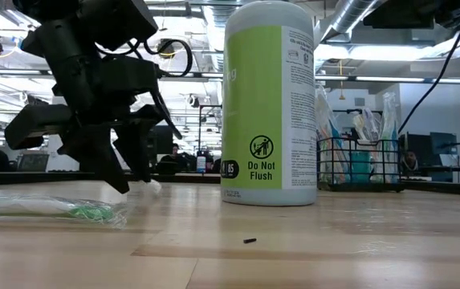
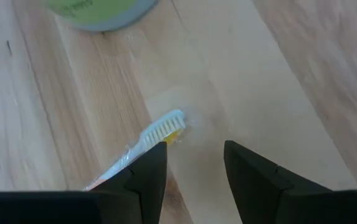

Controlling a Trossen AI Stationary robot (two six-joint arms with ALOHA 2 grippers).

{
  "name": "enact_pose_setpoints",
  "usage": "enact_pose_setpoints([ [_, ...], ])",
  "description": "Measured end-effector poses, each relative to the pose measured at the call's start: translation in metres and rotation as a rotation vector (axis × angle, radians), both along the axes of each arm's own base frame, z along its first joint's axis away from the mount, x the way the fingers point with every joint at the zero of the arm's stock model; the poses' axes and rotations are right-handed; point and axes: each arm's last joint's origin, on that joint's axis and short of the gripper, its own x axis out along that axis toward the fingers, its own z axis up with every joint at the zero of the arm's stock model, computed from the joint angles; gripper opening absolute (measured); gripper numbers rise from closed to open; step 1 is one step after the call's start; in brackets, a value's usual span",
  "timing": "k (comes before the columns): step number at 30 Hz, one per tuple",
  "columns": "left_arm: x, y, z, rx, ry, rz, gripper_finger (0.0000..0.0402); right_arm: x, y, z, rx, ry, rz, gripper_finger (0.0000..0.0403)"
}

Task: Pick & Place toothbrushing station
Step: Put the orange toothbrush into the wire organizer

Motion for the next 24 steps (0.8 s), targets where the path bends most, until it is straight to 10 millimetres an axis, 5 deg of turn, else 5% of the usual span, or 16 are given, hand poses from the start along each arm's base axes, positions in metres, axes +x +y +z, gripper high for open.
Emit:
enact_pose_setpoints([
  [24,0.0078,-0.0051,0.0062,0.041,-0.108,-0.068,0.0154,0.0042,-0.0029,-0.0036,-0.008,0.009,-0.026,0.0154],
])
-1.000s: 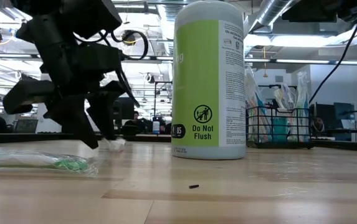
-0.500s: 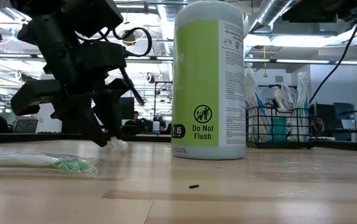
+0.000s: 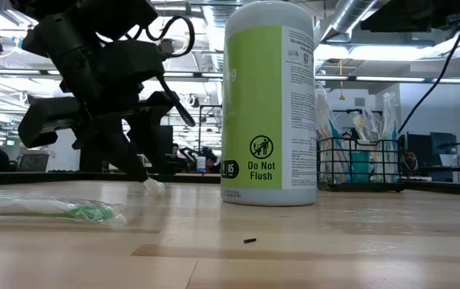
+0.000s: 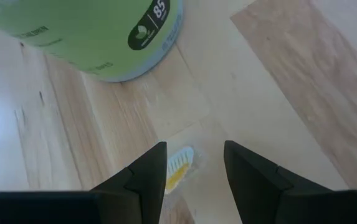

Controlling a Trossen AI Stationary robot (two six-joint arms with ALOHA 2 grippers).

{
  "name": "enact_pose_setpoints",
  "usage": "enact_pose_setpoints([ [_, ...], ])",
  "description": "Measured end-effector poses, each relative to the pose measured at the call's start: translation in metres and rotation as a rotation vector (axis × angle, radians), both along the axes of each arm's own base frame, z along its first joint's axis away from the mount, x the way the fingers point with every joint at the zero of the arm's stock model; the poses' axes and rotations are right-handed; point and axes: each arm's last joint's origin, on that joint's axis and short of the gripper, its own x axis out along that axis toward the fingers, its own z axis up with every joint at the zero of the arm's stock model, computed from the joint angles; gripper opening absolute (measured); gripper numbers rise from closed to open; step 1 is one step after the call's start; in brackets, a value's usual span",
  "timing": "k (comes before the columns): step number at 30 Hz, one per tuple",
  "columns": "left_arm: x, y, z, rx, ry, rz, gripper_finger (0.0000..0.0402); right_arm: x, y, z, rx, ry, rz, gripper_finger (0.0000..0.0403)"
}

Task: Pick & Place toothbrushing station
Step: Put the orange toothbrush into the wire organizer

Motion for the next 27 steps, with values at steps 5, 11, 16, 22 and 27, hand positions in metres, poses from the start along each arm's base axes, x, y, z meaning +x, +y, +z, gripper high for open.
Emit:
enact_pose_setpoints([
  [5,0.000,0.000,-0.001,0.013,0.004,-0.016,0.0154,0.000,0.000,0.000,-0.002,0.002,0.000,0.0154],
  [11,0.002,0.000,-0.007,0.020,0.016,-0.021,0.0154,0.000,0.000,0.000,-0.001,0.001,0.001,0.0154],
  [16,0.003,0.000,-0.017,0.031,0.050,-0.019,0.0152,0.000,0.000,0.000,-0.004,0.005,0.000,0.0154],
  [22,0.005,0.000,-0.018,0.052,0.034,-0.001,0.0115,0.000,0.000,-0.001,-0.001,0.001,0.000,0.0154],
  [27,0.006,0.002,-0.017,0.083,0.007,0.039,0.0037,0.000,0.000,-0.001,0.001,-0.001,0.000,0.0154],
])
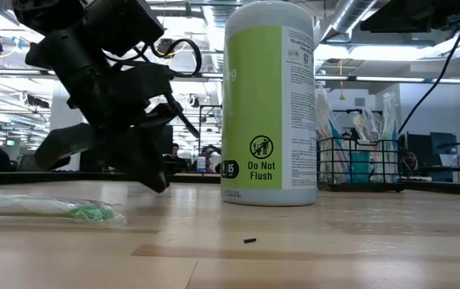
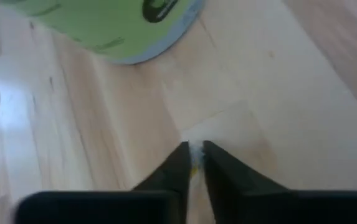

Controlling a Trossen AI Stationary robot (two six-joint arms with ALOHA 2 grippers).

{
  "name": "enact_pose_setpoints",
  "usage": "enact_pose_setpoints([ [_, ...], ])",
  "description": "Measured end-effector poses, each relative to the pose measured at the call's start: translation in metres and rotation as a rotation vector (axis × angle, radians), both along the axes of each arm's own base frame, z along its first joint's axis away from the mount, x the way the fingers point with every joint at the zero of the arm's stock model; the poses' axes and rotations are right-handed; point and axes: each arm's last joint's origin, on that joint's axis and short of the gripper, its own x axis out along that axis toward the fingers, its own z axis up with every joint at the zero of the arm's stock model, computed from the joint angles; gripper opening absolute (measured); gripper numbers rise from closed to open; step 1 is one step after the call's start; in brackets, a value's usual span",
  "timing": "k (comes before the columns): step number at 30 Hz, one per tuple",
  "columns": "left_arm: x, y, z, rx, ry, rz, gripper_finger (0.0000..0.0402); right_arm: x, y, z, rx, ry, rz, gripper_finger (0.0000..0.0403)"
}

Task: Pick & Place toothbrushing station
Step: Put the orange toothbrush into the wire organizer

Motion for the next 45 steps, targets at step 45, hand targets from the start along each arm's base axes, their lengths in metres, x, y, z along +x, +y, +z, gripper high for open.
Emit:
enact_pose_setpoints([
  [45,-0.047,0.057,0.188,-0.295,-1.049,0.475,0.0000,0.013,-0.013,0.003,-0.021,-0.100,0.086,0.0154],
])
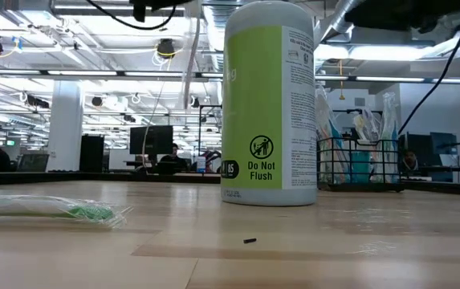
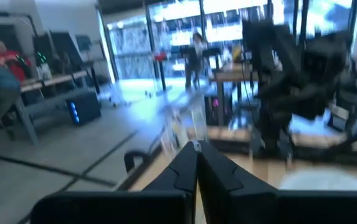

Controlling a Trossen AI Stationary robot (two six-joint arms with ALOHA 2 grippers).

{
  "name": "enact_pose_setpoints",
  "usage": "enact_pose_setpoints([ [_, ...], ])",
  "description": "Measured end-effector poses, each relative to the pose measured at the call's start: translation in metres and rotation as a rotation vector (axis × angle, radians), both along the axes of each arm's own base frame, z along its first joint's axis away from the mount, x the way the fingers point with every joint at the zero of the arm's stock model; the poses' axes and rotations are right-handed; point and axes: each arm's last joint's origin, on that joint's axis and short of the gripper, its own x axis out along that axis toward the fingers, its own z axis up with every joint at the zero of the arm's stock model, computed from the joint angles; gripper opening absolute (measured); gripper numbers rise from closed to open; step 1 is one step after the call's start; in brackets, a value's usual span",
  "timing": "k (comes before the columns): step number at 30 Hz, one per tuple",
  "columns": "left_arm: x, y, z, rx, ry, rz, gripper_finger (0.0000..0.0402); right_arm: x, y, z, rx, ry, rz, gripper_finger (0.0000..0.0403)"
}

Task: Pick & Place toothbrushing station
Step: Put the orange toothbrush into the wire organizer

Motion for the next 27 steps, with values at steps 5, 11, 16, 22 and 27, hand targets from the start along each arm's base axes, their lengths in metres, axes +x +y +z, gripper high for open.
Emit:
enact_pose_setpoints([
  [5,0.002,0.005,0.010,0.001,-0.117,-0.063,0.0000,0.006,-0.009,0.001,-0.017,-0.027,0.007,0.0154],
  [11,0.018,0.009,0.007,0.007,-0.110,-0.075,0.0000,0.012,-0.018,0.004,-0.021,-0.089,0.044,0.0154],
  [16,0.040,0.010,0.018,0.016,-0.135,-0.132,0.0000,0.017,-0.022,0.005,-0.020,-0.153,0.129,0.0154],
  [22,0.076,0.012,0.029,0.045,-0.131,-0.189,0.0000,0.026,-0.025,0.008,-0.022,-0.158,0.183,0.0154],
  [27,0.104,0.010,0.030,0.061,-0.120,-0.231,0.0000,0.040,-0.022,0.020,-0.056,-0.067,0.171,0.0154],
])
